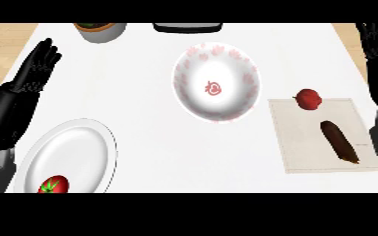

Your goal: Pick the sweet potato from the placemat and place it in the bowl

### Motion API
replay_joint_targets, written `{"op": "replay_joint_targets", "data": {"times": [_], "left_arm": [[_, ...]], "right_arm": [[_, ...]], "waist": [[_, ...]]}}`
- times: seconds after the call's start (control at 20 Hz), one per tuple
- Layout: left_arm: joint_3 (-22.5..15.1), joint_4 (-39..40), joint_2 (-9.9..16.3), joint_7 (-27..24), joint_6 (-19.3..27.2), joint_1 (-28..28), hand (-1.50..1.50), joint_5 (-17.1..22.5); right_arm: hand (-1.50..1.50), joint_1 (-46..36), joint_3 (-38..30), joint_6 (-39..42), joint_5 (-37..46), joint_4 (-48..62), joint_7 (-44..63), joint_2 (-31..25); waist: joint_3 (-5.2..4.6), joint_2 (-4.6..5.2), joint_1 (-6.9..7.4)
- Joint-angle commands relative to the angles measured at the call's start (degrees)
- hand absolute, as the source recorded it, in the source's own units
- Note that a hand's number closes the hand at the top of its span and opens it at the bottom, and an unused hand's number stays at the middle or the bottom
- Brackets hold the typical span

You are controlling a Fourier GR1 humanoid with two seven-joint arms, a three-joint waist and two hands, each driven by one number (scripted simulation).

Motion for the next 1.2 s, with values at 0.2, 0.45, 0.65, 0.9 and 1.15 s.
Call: {"op": "replay_joint_targets", "data": {"times": [0.2, 0.45, 0.65, 0.9, 1.15], "left_arm": [[4.61, 3.17, -4.28, 2.25, 5.13, -1.51, 0.00, 3.49], [7.92, 5.91, -6.70, 4.98, 8.58, 0.86, 0.00, 6.53], [7.86, 7.53, -7.39, 5.69, 9.04, -0.49, 0.00, 6.10], [10.14, 9.82, -6.25, 5.06, 6.66, -1.03, 0.00, 7.37], [9.49, 8.53, -6.75, 4.76, 6.42, 0.92, 0.00, 6.45]], "right_arm": [[-1.50, 7.34, 26.46, 22.88, 5.17, -2.82, -0.76, 1.16], [-1.50, 15.98, 29.69, 8.08, 30.03, -8.57, -18.38, -7.92], [-1.50, 25.50, 33.22, -0.36, 40.01, -8.73, -29.89, -12.01], [-1.50, 33.37, 30.71, -7.60, 50.21, -19.13, -24.10, -20.61], [-1.50, 37.13, 25.26, -4.64, 56.94, -32.35, -7.43, -26.47]], "waist": [[1.37, 1.71, 5.24], [1.79, -0.06, -1.12], [1.72, 0.32, -1.44], [1.49, 0.12, -1.86], [1.35, 0.03, -1.33]]}}
